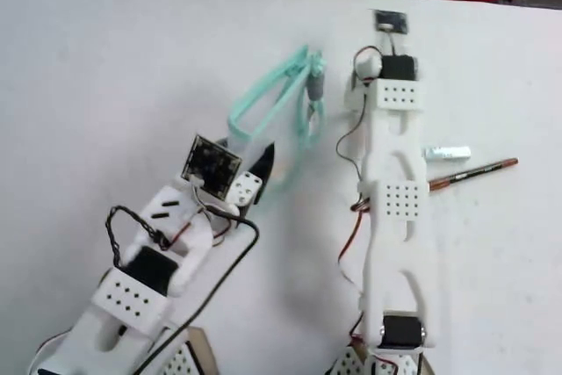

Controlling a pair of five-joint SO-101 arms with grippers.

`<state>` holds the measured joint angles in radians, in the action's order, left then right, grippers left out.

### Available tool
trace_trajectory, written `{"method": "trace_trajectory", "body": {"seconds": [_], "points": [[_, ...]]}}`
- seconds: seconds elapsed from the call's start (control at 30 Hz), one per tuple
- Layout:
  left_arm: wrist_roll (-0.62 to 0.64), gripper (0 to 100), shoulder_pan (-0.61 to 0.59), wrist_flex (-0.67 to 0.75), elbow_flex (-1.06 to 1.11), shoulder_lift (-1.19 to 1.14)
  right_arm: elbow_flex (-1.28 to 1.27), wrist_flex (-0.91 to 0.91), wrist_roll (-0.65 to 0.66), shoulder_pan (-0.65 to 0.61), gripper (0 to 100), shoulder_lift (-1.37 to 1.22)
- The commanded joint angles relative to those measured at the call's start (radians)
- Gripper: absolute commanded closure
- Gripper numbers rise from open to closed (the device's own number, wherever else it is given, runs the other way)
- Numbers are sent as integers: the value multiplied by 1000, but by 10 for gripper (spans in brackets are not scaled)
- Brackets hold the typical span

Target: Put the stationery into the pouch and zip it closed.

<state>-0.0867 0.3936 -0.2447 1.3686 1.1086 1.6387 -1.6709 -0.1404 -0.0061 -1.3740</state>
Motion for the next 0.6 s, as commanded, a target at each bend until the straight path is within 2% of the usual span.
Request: {"method": "trace_trajectory", "body": {"seconds": [0.0, 0.43, 0.57], "points": [[-15, 879, 1, 23, -3, 5, 25, -30, -69, 16, 979, 73], [-17, 878, 1, 23, -5, 5, 15, -56, -63, 47, 979, 168], [-17, 877, 1, 43, -3, 5, -11, -62, 14, 39, 979, 182]]}}
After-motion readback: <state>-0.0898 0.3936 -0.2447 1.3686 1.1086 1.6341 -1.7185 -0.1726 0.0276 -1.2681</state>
